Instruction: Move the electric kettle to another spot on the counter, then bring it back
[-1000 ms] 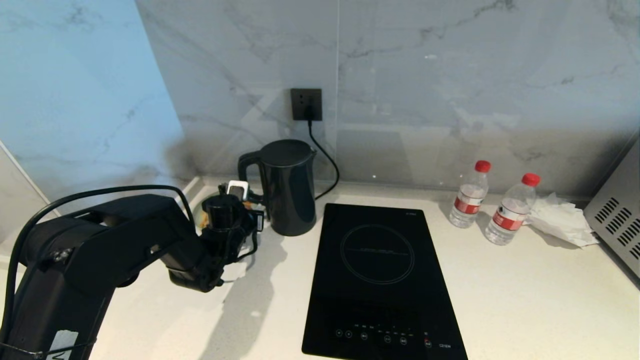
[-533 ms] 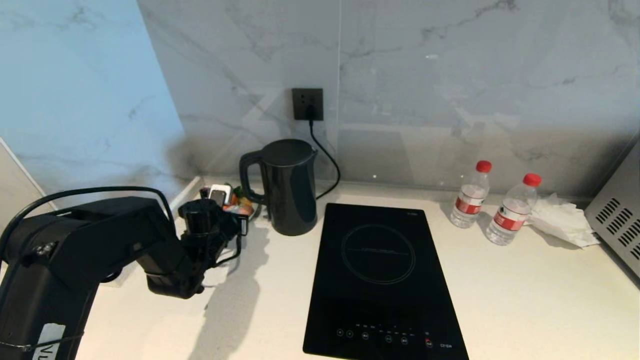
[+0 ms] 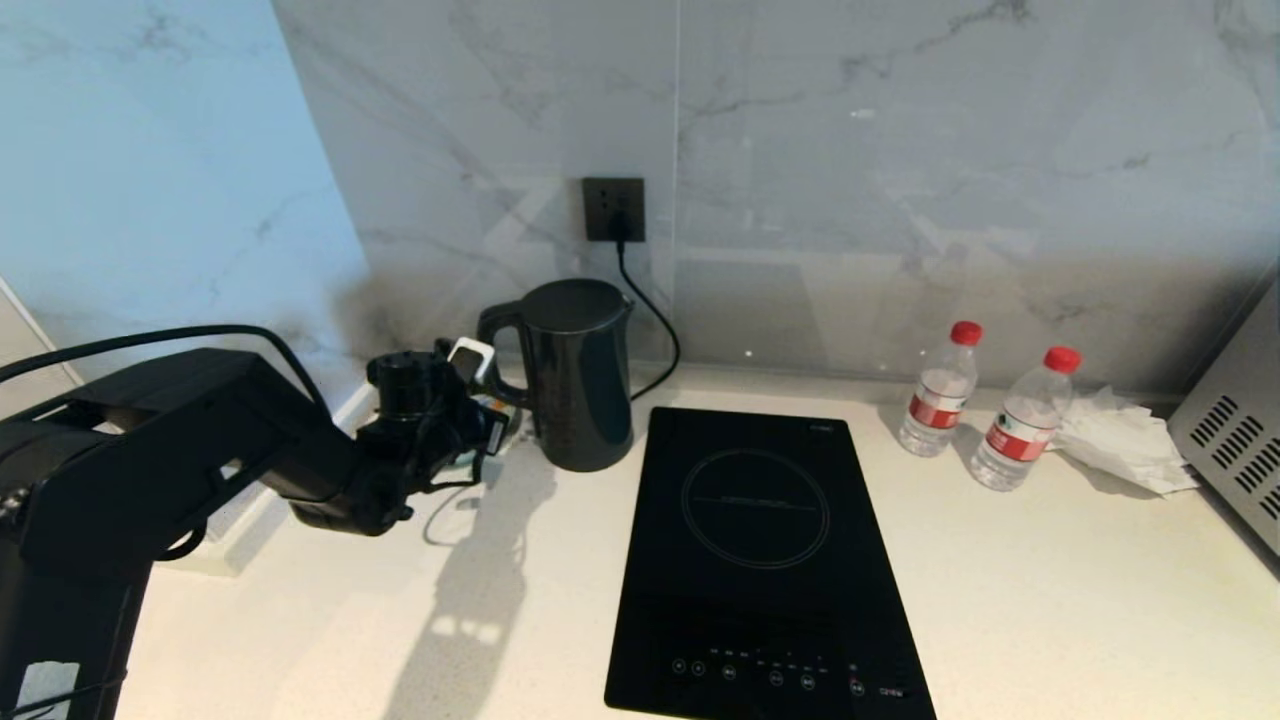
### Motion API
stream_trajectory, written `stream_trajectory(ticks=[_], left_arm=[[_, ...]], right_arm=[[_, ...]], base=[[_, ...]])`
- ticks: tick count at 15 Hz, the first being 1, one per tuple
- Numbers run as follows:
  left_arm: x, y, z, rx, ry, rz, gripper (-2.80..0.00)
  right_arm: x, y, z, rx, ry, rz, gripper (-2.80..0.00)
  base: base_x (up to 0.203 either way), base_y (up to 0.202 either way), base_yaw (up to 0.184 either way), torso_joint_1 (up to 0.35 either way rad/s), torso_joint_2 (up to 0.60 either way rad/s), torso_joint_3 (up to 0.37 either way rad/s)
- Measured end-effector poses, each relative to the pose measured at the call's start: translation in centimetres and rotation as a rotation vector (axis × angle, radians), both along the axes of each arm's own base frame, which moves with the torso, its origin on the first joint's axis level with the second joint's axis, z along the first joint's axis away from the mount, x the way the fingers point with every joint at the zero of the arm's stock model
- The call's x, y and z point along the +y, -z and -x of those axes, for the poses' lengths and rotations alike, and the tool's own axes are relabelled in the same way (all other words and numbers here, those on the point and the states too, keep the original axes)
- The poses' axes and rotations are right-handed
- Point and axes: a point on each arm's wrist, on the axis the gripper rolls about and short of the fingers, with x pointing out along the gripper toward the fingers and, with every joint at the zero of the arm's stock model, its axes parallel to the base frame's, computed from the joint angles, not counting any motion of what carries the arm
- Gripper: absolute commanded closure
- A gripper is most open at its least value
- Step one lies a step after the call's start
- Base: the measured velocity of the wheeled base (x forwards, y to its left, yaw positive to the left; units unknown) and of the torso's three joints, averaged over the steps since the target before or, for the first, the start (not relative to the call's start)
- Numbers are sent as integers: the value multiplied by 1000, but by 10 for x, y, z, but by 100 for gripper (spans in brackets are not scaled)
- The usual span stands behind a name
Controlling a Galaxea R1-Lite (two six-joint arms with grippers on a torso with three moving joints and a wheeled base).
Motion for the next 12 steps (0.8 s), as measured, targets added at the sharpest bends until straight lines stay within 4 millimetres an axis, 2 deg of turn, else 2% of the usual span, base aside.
stream_trajectory(ticks=[4, 6, 8, 10, 12], left_arm=[[22, -8, 1, 35, -22, -15, 0], [21, -5, 1, 27, 14, 6, 0], [9, -2, 3, 20, 34, 31, 0], [0, 5, 9, 116, 47, 37, 0], [4, 4, 13, 214, 34, 41, 0]], right_arm=[[0, 0, 0, 0, 0, 0, 0], [0, 0, 0, 0, 0, 0, 0], [0, 0, 0, 0, 0, 0, 0], [0, 0, 0, -1, 0, 0, 0], [0, 0, 0, 0, 0, 1, 0]], base=[[0, 0, 0, 0, 0, 0], [0, 0, 0, 0, 0, 0], [0, 0, 0, 0, 0, 0], [0, 0, 0, 0, 0, 0], [0, 0, 0, 0, 0, 0]])
